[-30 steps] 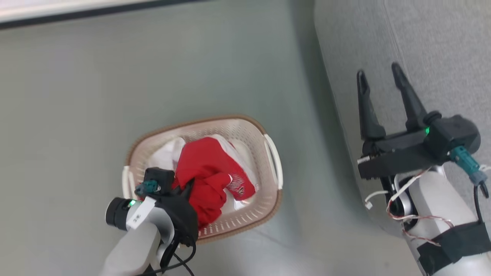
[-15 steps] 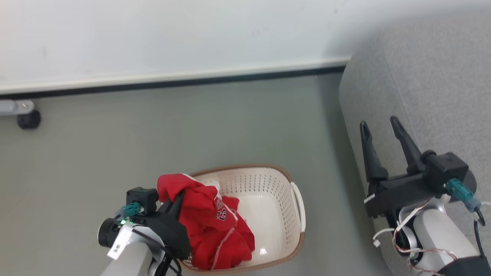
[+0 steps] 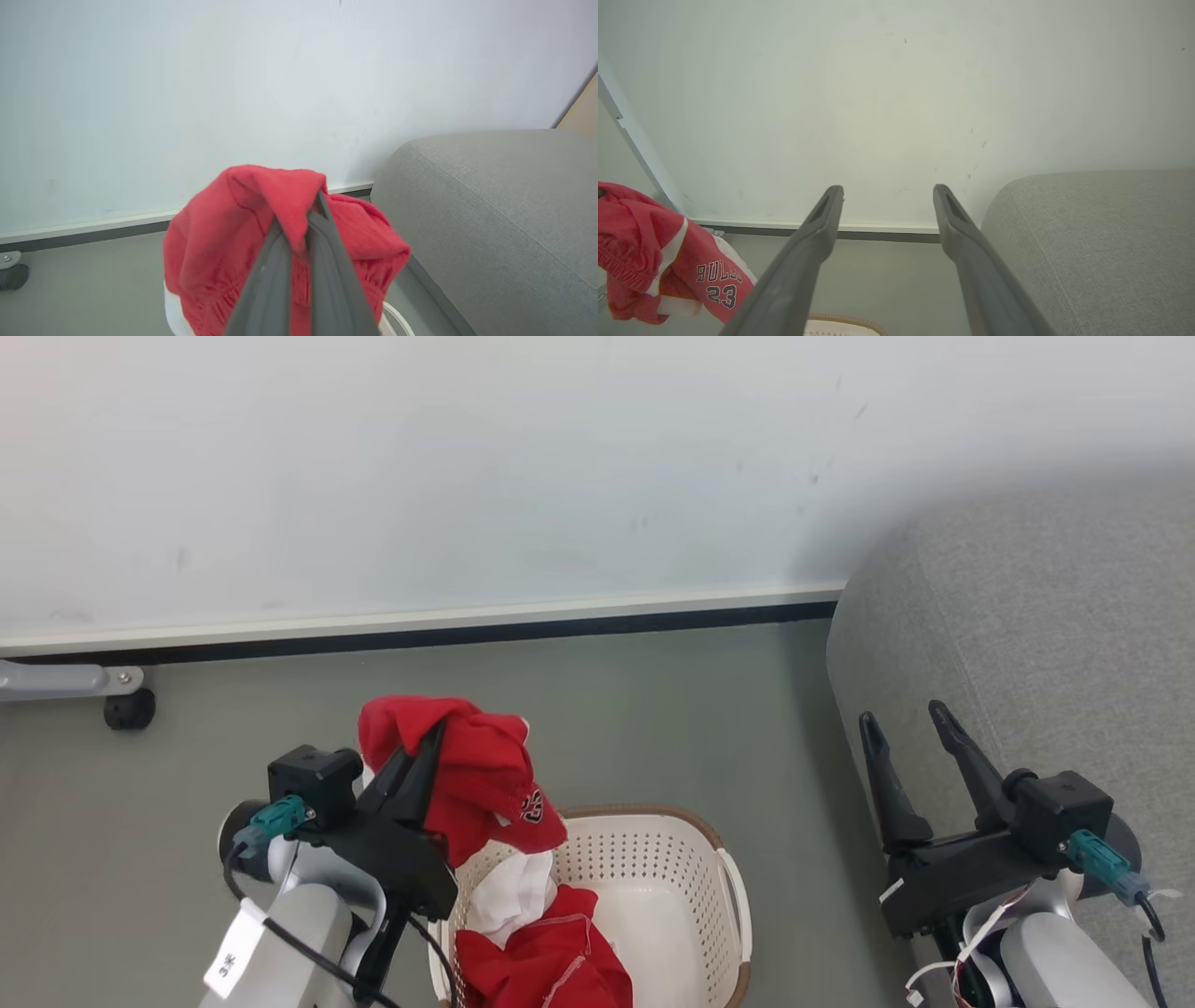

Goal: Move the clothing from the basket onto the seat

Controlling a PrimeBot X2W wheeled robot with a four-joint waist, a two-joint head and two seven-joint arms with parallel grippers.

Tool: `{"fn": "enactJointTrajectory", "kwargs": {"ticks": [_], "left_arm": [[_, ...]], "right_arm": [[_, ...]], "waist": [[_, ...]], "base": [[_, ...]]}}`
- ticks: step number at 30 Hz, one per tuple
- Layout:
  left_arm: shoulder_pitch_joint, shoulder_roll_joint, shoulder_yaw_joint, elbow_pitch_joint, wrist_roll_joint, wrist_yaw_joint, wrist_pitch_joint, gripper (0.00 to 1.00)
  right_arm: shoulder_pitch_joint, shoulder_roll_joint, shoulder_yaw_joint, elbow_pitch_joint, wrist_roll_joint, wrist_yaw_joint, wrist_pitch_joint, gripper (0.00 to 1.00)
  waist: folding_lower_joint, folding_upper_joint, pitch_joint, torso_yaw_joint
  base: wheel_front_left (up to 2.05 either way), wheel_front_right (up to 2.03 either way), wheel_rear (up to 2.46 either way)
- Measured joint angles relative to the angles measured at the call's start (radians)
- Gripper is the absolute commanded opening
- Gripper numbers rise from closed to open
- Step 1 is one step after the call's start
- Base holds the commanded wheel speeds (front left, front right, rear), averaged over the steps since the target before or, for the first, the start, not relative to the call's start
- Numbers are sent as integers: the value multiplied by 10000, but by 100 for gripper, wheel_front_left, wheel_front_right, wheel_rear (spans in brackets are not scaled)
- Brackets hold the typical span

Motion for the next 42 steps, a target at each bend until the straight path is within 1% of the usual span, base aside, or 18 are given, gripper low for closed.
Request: {"fn": "enactJointTrajectory", "kwargs": {"ticks": [8, 13, 14, 20, 25, 34, 37, 42], "left_arm": [[310, 127, -8, -1854, 228, 44, -4, 0], [625, 163, -100, -2930, 493, 173, -4, 0], [776, 174, -138, -3312, 523, 199, -4, 0], [1146, 311, -284, -4385, 631, 374, 4, 0], [1287, 407, -286, -4838, 631, 545, 192, 0], [1373, 470, -291, -5388, 631, 708, 589, 0], [1394, 479, -295, -5530, 631, 794, 721, 0], [1394, 487, -324, -5682, 631, 802, 909, 0]], "right_arm": [[319, 10, 163, -88, 79, 12, 182, 100], [516, 29, 263, -224, 90, 13, 272, 100], [637, 38, 322, -238, 92, 13, 349, 100], [969, 56, 391, -506, 165, 12, 514, 100], [994, 58, 422, -619, 173, 10, 610, 100], [962, 109, 610, -911, 173, 15, 777, 100], [889, 284, 920, -1087, 173, 140, 867, 100], [605, 715, 1657, -1312, 157, 504, 1053, 100]], "waist": [[0, 0, -390, -23], [0, 0, -620, -76], [0, 0, -698, -106], [0, 1, -837, -228], [0, 1, -846, -274], [1, 2, -811, -308], [2, 1, -792, -307], [2, 2, -773, -286]], "base": [[0, 0, 0], [0, 0, 0], [0, 0, 0], [0, 0, 0], [0, 0, 0], [0, 0, 0], [0, 0, 0], [0, 0, 0]]}}
